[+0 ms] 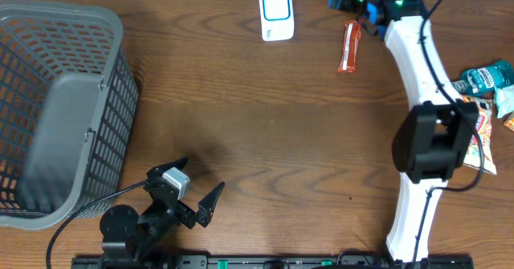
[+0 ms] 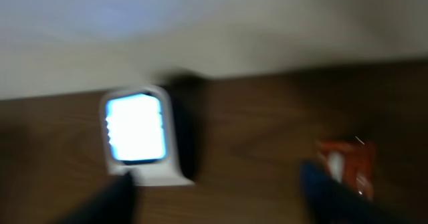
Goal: Scan the item barcode
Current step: 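Carry the red packet to the far right and release it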
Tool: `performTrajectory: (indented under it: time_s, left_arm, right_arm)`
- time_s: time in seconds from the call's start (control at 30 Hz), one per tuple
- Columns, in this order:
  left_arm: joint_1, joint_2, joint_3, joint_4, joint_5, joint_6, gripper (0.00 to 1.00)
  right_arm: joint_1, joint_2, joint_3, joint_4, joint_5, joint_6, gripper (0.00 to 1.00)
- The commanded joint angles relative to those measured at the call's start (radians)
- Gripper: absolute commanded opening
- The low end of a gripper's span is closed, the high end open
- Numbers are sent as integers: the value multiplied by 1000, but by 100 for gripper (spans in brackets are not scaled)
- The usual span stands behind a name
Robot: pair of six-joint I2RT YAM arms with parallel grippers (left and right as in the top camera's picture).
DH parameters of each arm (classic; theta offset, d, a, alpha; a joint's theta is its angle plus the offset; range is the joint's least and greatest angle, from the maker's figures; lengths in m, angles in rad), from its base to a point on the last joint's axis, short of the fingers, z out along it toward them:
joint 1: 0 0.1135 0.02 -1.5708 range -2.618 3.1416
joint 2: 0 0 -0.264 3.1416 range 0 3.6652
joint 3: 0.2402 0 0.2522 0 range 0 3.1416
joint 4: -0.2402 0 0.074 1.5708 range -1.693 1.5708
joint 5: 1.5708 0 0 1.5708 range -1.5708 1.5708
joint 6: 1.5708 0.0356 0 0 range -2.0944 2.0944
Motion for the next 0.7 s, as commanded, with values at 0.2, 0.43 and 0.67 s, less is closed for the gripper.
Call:
performTrajectory:
  time_s: [0.2, 0.43, 0.67]
  left_arm:
    - [-3, -5, 0, 0, -1, 17, 98]
    - [-3, -5, 0, 0, -1, 17, 98]
    - [-3, -5, 0, 0, -1, 17, 98]
  right_arm:
    - [16, 199, -6, -47, 317, 70, 99]
    - [12, 225, -6, -113, 407, 113, 59]
    - [-40, 219, -6, -249, 420, 113, 1]
